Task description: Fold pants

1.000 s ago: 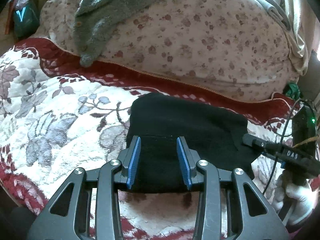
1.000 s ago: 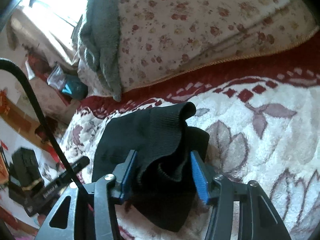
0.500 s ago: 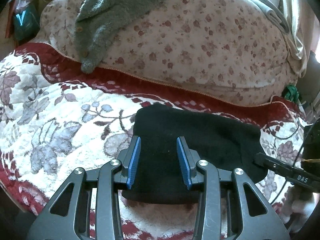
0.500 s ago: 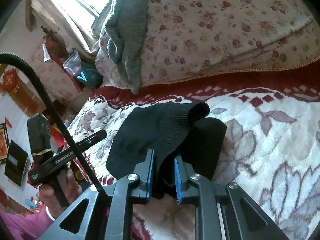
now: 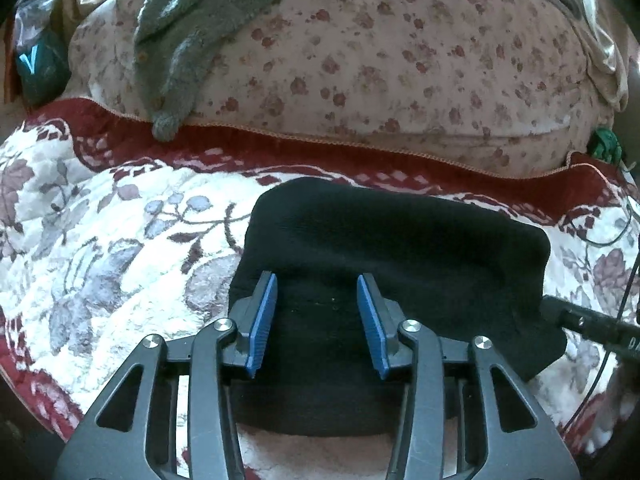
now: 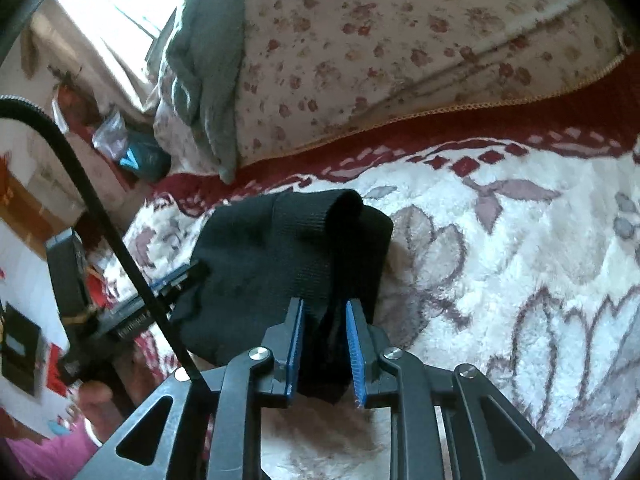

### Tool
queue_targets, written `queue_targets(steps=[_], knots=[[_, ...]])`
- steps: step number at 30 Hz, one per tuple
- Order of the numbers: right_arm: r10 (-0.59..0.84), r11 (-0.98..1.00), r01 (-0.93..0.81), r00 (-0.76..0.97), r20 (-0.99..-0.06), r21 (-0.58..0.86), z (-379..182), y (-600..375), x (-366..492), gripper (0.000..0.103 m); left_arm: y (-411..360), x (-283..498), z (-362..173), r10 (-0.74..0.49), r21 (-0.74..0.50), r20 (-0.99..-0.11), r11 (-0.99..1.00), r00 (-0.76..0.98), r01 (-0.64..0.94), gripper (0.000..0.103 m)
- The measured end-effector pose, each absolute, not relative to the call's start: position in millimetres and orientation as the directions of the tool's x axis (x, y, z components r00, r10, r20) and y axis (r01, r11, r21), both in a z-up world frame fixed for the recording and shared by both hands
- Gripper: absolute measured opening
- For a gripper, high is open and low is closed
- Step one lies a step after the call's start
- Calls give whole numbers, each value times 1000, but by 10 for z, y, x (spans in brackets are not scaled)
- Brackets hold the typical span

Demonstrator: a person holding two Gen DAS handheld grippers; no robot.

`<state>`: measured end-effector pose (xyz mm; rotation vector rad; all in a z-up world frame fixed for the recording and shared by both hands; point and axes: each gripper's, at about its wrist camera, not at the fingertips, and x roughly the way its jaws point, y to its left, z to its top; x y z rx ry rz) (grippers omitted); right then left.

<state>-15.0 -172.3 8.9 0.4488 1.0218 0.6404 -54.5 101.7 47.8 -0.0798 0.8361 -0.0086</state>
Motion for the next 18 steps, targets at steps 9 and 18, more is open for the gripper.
queue_targets(steps=[9,18], knots=[[728,669,-219,386,-566,710,194,-1922,-141,59,1349,-639,681,-147,-193,-726,981,671,6,54],[733,666,-169,331,-594,727,0,-1796,-47,59,1612,-563,613,-214,-282,-743,959,634,-7,55]])
